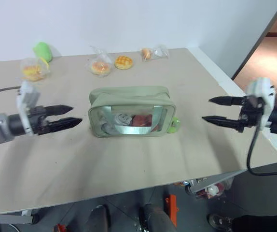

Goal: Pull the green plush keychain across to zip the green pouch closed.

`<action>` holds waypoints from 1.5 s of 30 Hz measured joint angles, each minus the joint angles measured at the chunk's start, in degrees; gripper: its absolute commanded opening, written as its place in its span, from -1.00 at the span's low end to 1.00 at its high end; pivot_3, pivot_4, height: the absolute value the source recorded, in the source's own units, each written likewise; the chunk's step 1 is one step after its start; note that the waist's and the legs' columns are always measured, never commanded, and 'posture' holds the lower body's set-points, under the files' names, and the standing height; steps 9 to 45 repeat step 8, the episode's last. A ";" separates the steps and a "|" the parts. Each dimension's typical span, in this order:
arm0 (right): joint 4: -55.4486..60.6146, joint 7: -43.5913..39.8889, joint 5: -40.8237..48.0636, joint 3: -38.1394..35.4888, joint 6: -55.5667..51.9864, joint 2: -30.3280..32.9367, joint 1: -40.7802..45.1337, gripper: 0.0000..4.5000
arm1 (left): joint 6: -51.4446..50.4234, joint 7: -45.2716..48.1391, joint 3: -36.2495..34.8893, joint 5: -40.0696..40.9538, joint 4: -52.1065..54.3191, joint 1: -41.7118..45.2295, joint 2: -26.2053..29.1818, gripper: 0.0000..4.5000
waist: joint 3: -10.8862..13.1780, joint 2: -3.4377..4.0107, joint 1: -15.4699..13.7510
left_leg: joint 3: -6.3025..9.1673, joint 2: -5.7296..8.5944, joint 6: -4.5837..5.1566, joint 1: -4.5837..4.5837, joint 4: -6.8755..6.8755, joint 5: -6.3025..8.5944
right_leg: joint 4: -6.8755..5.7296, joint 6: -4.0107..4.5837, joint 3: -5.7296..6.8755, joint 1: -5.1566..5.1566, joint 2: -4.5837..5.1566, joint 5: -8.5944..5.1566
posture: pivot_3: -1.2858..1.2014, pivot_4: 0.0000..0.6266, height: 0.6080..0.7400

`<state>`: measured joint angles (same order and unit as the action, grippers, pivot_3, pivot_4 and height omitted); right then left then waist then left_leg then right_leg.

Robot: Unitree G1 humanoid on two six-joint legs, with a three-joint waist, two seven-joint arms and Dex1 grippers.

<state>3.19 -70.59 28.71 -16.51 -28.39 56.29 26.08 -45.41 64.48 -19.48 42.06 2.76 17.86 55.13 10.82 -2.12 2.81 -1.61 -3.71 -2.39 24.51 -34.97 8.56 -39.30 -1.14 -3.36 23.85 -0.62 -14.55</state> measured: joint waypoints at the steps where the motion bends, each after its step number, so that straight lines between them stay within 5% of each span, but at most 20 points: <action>1: 0.66 0.68 0.92 -0.21 -1.04 -0.08 -0.80 0.55 | 0.01 0.12 -0.99 0.19 0.00 -0.84 0.00 0.94 | 0.00 0.00 -0.10 | 0.00 0.00 0.00 0.04 0.00 0.00 | 0.00 0.10 0.00 0.03 0.00 -0.06 | 0.03 -0.52 1.00; 7: 7.33 6.27 5.86 -2.56 -6.72 -3.80 -10.08 0.55 | -0.50 -2.99 -5.77 2.15 -1.04 -3.19 -2.14 0.94 | -0.03 -0.04 -0.56 | -0.06 0.09 0.01 0.21 -0.04 -0.01 | 0.00 -0.03 -0.02 0.12 0.15 -0.07 | 0.03 -0.52 1.00; 45: 7.80 6.52 6.11 -2.60 -6.96 -3.80 -10.14 0.55 | -0.76 -3.11 -5.72 2.39 -0.99 -3.22 -2.49 0.94 | -0.03 -0.04 -0.52 | -0.09 0.09 0.01 0.21 -0.05 -0.01 | 0.02 -0.06 -0.04 0.12 0.15 -0.05 | 0.03 -0.52 1.00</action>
